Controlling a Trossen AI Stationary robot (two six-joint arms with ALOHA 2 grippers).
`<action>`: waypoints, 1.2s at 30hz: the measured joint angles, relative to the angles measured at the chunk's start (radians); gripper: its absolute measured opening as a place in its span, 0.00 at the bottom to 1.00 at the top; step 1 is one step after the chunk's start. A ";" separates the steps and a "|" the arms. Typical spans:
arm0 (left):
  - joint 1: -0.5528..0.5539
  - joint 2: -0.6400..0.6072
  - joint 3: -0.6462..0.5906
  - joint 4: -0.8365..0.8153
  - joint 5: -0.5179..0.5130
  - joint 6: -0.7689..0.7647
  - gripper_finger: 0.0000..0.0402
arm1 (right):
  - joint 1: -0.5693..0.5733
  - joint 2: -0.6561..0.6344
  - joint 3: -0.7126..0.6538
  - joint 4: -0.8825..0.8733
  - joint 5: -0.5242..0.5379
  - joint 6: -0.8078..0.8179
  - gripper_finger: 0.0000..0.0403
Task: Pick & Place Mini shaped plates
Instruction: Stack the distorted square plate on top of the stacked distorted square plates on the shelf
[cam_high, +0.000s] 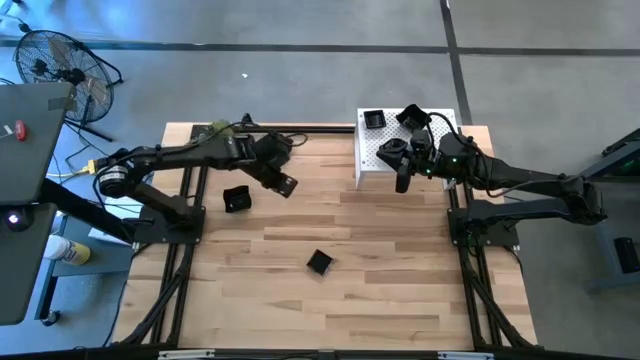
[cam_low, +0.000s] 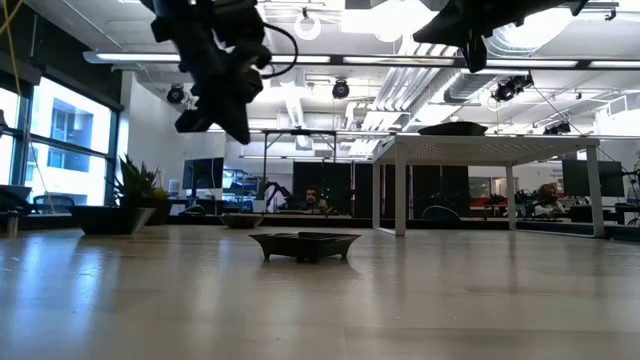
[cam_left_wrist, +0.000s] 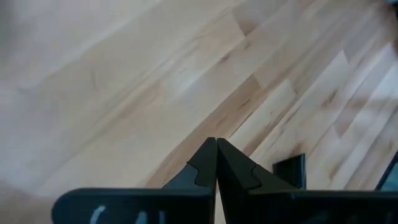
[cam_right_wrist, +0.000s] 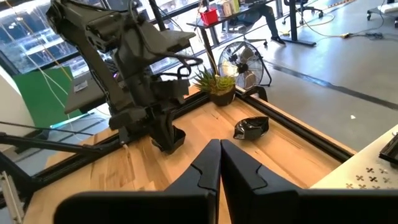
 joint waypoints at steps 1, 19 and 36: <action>-0.005 0.007 -0.001 0.011 -0.004 -0.020 0.00 | 0.000 0.000 0.000 0.000 0.000 -0.010 0.02; 0.074 0.022 0.009 -0.224 0.010 0.336 0.00 | 0.000 0.000 0.000 0.000 -0.064 0.013 0.00; 0.363 -0.023 -0.122 -0.377 -0.036 0.968 0.09 | 0.000 0.000 0.000 0.000 -0.050 0.016 0.00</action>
